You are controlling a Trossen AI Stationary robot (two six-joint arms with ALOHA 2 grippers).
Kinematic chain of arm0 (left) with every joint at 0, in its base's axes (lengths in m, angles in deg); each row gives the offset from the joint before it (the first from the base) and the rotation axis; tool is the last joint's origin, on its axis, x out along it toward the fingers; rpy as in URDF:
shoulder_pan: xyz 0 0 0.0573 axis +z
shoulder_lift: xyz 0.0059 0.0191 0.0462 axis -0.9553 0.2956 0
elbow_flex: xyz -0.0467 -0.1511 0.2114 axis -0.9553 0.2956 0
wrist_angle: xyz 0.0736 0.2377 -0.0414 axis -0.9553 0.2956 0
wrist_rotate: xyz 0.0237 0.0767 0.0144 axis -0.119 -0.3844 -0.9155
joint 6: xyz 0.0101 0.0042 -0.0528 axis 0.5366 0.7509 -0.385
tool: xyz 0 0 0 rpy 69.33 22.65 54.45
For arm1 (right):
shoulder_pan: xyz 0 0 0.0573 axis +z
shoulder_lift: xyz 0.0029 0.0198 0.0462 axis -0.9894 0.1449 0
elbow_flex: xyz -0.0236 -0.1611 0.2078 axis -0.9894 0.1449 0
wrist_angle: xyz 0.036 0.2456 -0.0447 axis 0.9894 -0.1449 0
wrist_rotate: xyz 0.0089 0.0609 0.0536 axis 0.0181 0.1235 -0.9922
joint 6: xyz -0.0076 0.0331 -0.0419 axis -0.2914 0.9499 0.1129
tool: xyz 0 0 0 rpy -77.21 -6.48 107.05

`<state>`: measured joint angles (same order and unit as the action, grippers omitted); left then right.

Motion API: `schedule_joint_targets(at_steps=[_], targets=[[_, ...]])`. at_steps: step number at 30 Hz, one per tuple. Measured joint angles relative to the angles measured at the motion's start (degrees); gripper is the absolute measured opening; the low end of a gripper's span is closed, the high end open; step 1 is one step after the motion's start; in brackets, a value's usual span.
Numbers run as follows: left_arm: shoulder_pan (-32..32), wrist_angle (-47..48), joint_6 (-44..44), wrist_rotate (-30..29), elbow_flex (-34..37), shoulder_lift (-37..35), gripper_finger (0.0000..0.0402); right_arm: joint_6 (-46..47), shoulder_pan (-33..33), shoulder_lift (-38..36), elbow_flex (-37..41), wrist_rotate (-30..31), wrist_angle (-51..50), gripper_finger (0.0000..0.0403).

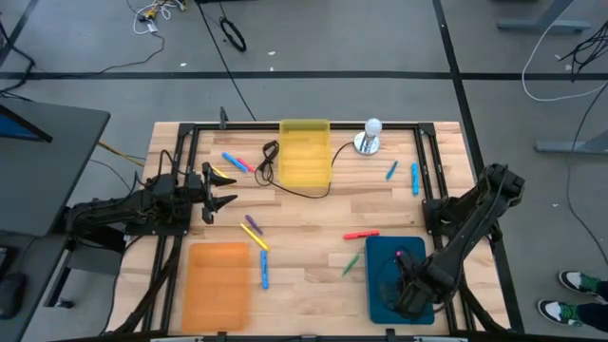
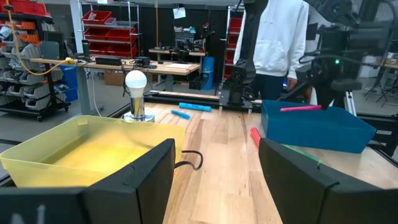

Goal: Pick & Place Markers
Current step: Put the pink highlighter pen into the blue bin

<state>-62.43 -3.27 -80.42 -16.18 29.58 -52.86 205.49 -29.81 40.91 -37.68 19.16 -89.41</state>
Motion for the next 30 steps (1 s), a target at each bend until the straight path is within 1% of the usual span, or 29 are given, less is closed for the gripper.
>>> schedule_joint_targets(at_steps=[5, 9, 13, 18, 23, 26, 30], targets=[[0.00, 0.00, 0.01, 0.00, 0.00, 0.02, 0.0238, -0.56, 0.00, 3.14, 0.29, -0.69, 1.59, 0.0046], [0.00, 0.00, 0.02, 0.00, 0.00, 0.02, 0.0238, -1.33, -0.02, 4.80, 1.95, -1.02, 5.85, 0.0046], [0.00, 0.00, 0.02, -0.02, 0.00, 0.00, 0.0238, -1.32, -0.30, 5.28, 4.27, -1.00, 9.05, 0.0046], [0.00, 0.00, 0.00, -0.02, 0.00, 0.00, 0.0238, 0.10, -0.31, 5.28, 6.37, -0.98, 9.67, 0.0046], [0.00, 0.00, 0.02, -0.01, 0.00, 0.02, 0.0238, 0.16, -0.51, 5.28, 8.99, -0.92, 14.16, 0.0047], [0.00, 0.00, 0.00, -0.01, 0.00, 0.01, 0.0238, 0.16, -0.55, 5.25, 9.09, -0.89, 15.33, 0.0056], [0.00, 0.00, 0.01, 0.00, 0.00, 0.01, 0.0238, 0.16, -0.55, 5.25, 9.11, -0.89, 15.52, 0.0084]])
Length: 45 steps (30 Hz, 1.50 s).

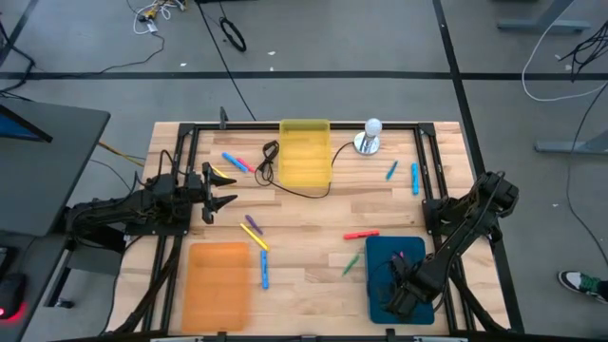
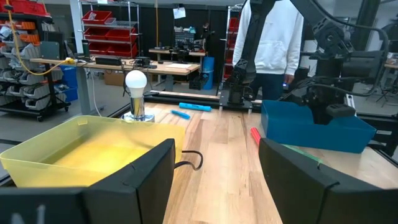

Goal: Pick & Place Markers
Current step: Put the pink highlighter pen into the blue bin, then put the orange highlighter into the yellow bin

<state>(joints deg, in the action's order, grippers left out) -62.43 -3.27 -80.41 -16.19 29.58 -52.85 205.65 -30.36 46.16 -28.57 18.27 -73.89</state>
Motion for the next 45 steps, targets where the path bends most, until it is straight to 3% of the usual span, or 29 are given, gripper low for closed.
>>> schedule_joint_targets(at_steps=[10, 16, 45], targets=[[0.00, 0.00, 0.00, -0.01, 0.00, 0.00, 0.0238, -0.23, -0.70, 0.00, -0.01, 0.00, 0.13, 0.0174], [0.00, 0.00, 0.01, -0.02, 0.00, -0.01, 0.0238, -0.63, -0.76, -0.02, -0.02, 0.00, 0.11, 0.0204], [0.00, 0.00, 0.01, -0.01, 0.00, -0.01, 0.0238, -4.90, -6.24, -12.69, -0.06, 1.98, -5.34, 0.0208]])
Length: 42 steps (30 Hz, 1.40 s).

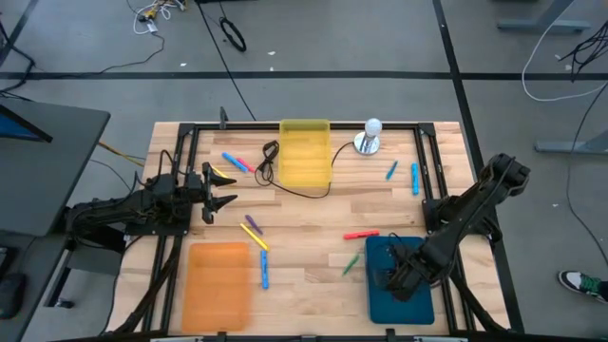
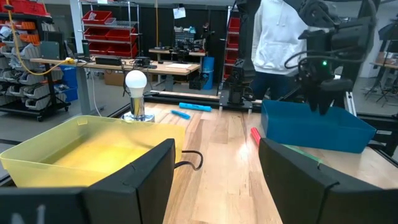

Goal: Pick & Place Markers
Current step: Put the orange highlighter into the yellow bin

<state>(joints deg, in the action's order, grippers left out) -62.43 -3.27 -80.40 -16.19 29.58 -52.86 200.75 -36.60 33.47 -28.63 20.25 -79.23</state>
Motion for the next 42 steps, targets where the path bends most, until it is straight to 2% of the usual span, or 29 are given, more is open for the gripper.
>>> schedule_joint_targets(at_steps=[14, 22, 28, 33, 42], targets=[[0.00, 0.00, 0.00, 0.00, 0.00, 0.01, 0.0238, -1.21, -4.37, -7.39, -0.02, -0.02, -9.98, 0.0208], [0.00, 0.00, 0.00, -0.01, 0.00, 0.00, 0.0238, -2.40, -6.68, -9.01, -0.02, 0.03, -15.26, 0.0208], [0.00, 0.00, 0.00, -0.01, -0.02, 0.02, 0.0238, -11.46, -7.16, -9.01, -0.02, 0.04, -13.19, 0.0208], [0.00, 0.00, -0.01, 0.01, 0.00, 0.01, 0.0238, -22.59, -7.14, -9.01, -0.02, 1.74, -10.79, 0.0208], [0.00, 0.00, 0.01, 0.00, 0.00, 0.02, 0.0238, -33.91, -7.12, -9.01, -0.02, 2.12, -8.62, 0.0207]])
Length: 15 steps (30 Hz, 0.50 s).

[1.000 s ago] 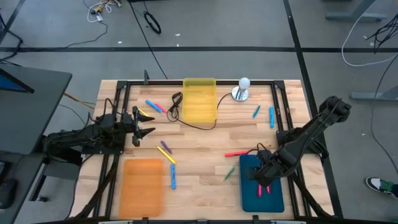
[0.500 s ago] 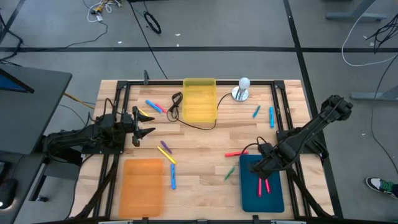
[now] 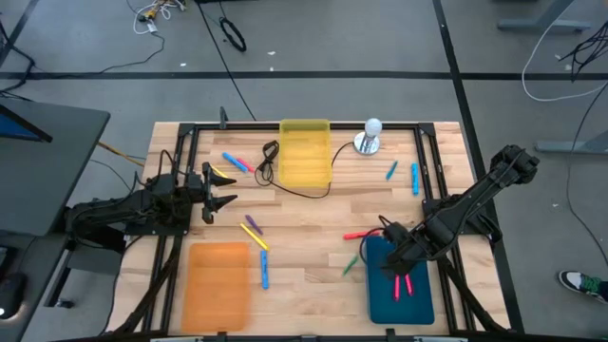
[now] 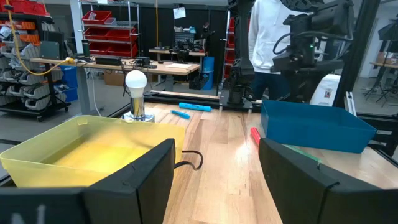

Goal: Pick & Place Markers
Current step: Put the orange highlighter into the yellow bin

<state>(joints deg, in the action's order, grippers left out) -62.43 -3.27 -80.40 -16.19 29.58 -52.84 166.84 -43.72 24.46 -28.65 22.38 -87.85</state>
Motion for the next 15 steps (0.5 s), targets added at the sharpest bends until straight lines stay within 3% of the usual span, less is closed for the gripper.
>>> schedule_joint_targets(at_steps=[15], targets=[[0.00, 0.00, -0.01, -0.02, 0.00, 0.00, 0.0238, -15.81, -0.79, 0.03, -0.28, -0.21, -1.54, 0.0207]])
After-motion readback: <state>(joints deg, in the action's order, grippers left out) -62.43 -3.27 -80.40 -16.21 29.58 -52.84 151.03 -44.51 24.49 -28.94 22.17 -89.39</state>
